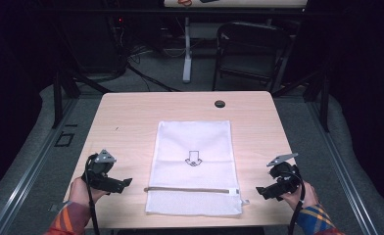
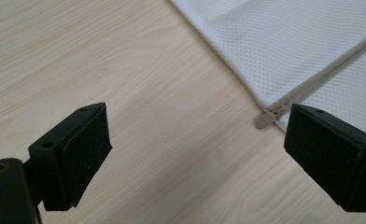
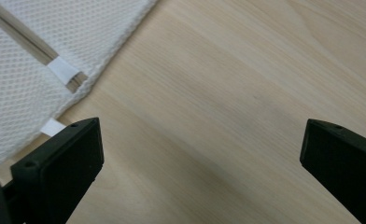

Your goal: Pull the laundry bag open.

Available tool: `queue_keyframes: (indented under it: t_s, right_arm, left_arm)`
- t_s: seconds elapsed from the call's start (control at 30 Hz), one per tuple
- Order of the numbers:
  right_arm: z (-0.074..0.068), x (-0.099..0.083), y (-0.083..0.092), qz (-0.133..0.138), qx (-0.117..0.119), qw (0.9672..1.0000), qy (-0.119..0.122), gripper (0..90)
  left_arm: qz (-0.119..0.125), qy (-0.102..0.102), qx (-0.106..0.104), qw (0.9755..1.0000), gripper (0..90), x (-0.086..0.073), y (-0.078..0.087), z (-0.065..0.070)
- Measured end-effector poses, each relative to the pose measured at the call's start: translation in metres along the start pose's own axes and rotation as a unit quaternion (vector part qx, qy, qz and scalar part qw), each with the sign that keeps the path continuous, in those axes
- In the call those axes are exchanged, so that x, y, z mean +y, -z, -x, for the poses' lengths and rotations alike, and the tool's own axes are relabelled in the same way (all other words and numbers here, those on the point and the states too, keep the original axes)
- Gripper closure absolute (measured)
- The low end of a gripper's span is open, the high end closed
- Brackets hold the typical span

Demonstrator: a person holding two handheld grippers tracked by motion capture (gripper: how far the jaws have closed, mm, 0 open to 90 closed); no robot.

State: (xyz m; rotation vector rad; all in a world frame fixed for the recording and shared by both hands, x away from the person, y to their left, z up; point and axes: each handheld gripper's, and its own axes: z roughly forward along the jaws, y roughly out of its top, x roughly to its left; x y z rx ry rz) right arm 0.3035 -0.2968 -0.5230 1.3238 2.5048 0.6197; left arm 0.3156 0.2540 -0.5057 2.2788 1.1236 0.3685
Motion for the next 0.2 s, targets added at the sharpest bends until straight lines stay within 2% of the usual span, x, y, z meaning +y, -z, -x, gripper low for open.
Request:
queue_keyframes:
  t_s: [0.03,0.17,0.2]
  right_arm:
    - [0.001,-0.001,0.000,0.001,-0.001,1.0000,-0.005,0.0]
    - [0.001,0.001,-0.006,-0.010,-0.009,0.9999,0.004,0.0]
    - [0.001,0.000,-0.008,-0.008,-0.003,0.9999,0.006,0.0]
  left_arm:
    - [0.001,0.005,0.002,1.0000,5.2,-0.001,-0.001,-0.003]
    - [-0.002,0.019,0.003,0.9998,1.6,-0.005,-0.008,-0.013]
    - [-0.002,0.019,0.003,0.9998,0.8,-0.005,-0.008,-0.013]
